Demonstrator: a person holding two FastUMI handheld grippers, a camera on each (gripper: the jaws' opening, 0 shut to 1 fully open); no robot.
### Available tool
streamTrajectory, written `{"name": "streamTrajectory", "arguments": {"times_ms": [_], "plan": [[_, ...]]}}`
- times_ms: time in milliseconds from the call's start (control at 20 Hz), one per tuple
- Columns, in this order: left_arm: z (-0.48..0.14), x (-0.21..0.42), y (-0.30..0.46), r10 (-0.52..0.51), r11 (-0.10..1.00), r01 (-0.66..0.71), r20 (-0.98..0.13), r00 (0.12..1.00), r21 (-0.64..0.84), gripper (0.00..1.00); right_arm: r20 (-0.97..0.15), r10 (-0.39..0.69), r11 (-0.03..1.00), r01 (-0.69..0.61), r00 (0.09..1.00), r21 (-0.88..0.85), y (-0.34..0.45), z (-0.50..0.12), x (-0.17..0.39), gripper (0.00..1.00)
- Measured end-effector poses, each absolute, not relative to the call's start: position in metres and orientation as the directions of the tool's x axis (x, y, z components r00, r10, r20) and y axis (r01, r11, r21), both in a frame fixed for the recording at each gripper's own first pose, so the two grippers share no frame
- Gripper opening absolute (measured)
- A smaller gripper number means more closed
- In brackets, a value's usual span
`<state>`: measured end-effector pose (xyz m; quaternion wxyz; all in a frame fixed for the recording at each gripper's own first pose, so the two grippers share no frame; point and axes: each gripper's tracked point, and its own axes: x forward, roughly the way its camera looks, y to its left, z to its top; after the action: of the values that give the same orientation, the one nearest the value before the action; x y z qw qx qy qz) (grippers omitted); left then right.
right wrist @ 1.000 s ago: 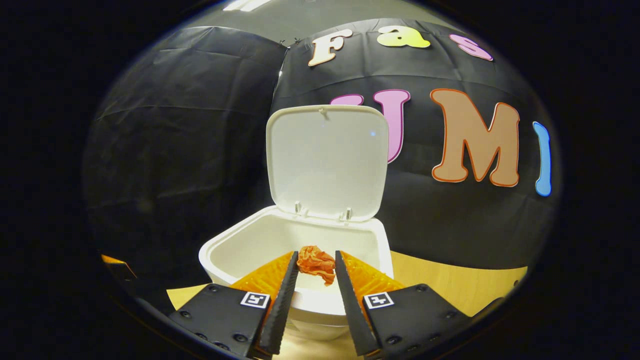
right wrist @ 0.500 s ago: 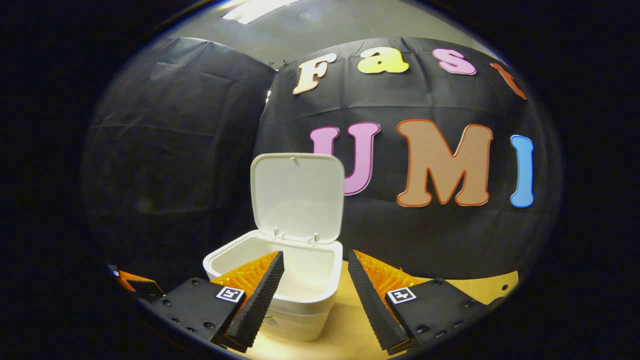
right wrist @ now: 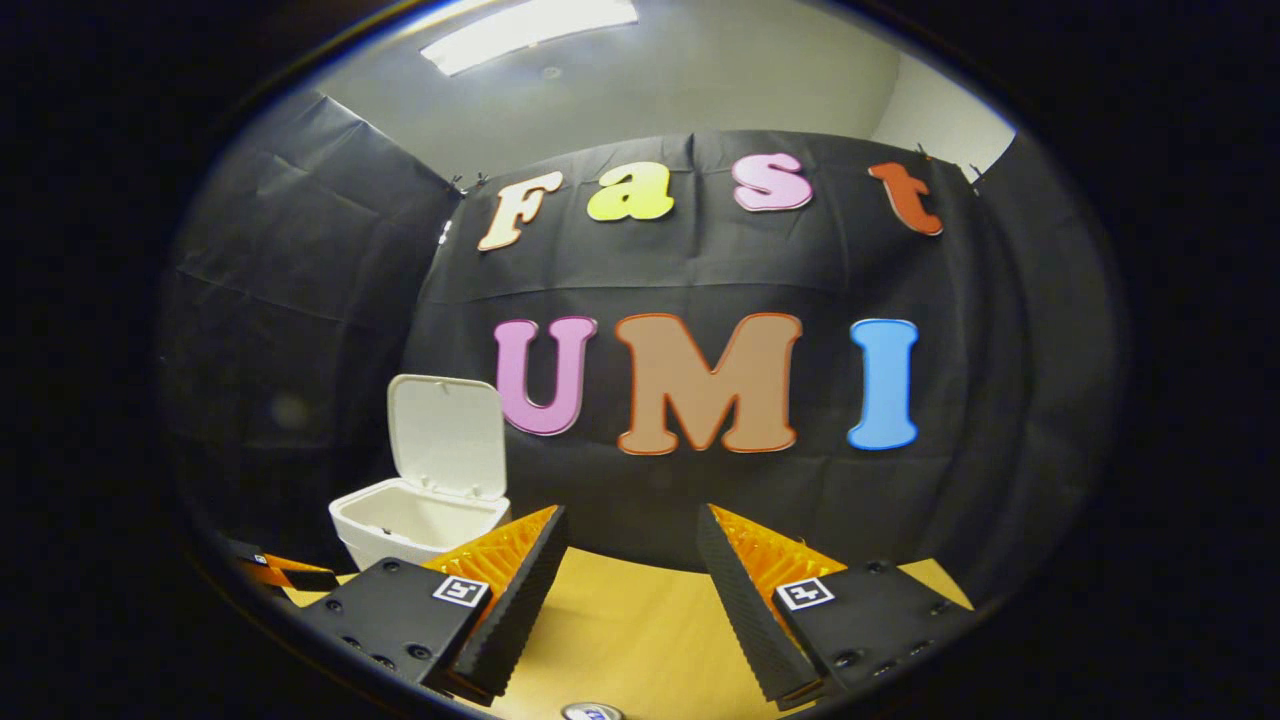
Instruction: Press the lid of the desktop garbage bin to open it, pick up the crumpled paper on the desktop and throw it into the bin, then pick up the pop can on the desktop and drop it into the bin, and finally close the garbage bin lid.
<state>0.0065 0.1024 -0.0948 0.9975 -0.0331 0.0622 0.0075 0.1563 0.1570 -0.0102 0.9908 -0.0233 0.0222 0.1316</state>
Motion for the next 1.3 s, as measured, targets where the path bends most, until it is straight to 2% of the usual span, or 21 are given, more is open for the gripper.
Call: {"name": "streamTrajectory", "arguments": {"times_ms": [50, 100, 150, 200, 250, 450, 600, 850, 1300], "plan": [[-0.098, 0.010, 0.092, -0.005, 0.998, -0.004, -0.127, 0.992, -0.065, 0.94, -0.057, 0.234, 0.971, -0.237, 0.970, -0.037, 0.138, -0.014, 0.152, 0.94], [-0.100, 0.014, 0.081, -0.020, 0.998, 0.011, -0.130, 0.991, -0.065, 0.94, -0.063, 0.210, 0.977, -0.212, 0.976, -0.030, 0.120, -0.017, 0.148, 0.94], [-0.103, 0.017, 0.071, -0.033, 0.998, 0.025, -0.134, 0.990, -0.065, 0.94, -0.071, 0.186, 0.982, -0.188, 0.980, -0.022, 0.101, -0.021, 0.144, 0.89], [-0.105, 0.021, 0.060, -0.046, 0.997, 0.038, -0.137, 0.990, -0.065, 0.94, -0.074, 0.162, 0.986, -0.163, 0.984, -0.014, 0.085, -0.025, 0.139, 0.94], [-0.108, 0.024, 0.051, -0.058, 0.997, 0.050, -0.140, 0.988, -0.064, 0.94, -0.078, 0.138, 0.990, -0.139, 0.987, -0.008, 0.068, -0.028, 0.135, 0.89], [-0.128, 0.034, 0.013, -0.106, 0.994, 0.100, -0.150, 0.983, -0.046, 0.94, -0.096, 0.047, 0.999, -0.048, 0.994, -0.001, 0.009, -0.045, 0.119, 0.89], [-0.156, 0.038, -0.007, -0.126, 0.992, 0.121, -0.198, 0.972, -0.037, 0.94, -0.148, -0.007, 1.000, 0.009, 0.989, 0.015, -0.028, -0.068, 0.103, 0.89], [-0.204, 0.045, -0.026, -0.125, 0.992, 0.120, -0.274, 0.954, -0.033, 0.94, -0.226, -0.065, 0.998, 0.068, 0.972, 0.005, -0.074, -0.101, 0.081, 0.89], [-0.286, 0.068, -0.021, -0.062, 0.998, 0.069, -0.410, 0.910, 0.001, 0.94, -0.274, -0.121, 0.992, 0.111, 0.954, -0.052, -0.117, -0.117, 0.061, 0.89]]}}
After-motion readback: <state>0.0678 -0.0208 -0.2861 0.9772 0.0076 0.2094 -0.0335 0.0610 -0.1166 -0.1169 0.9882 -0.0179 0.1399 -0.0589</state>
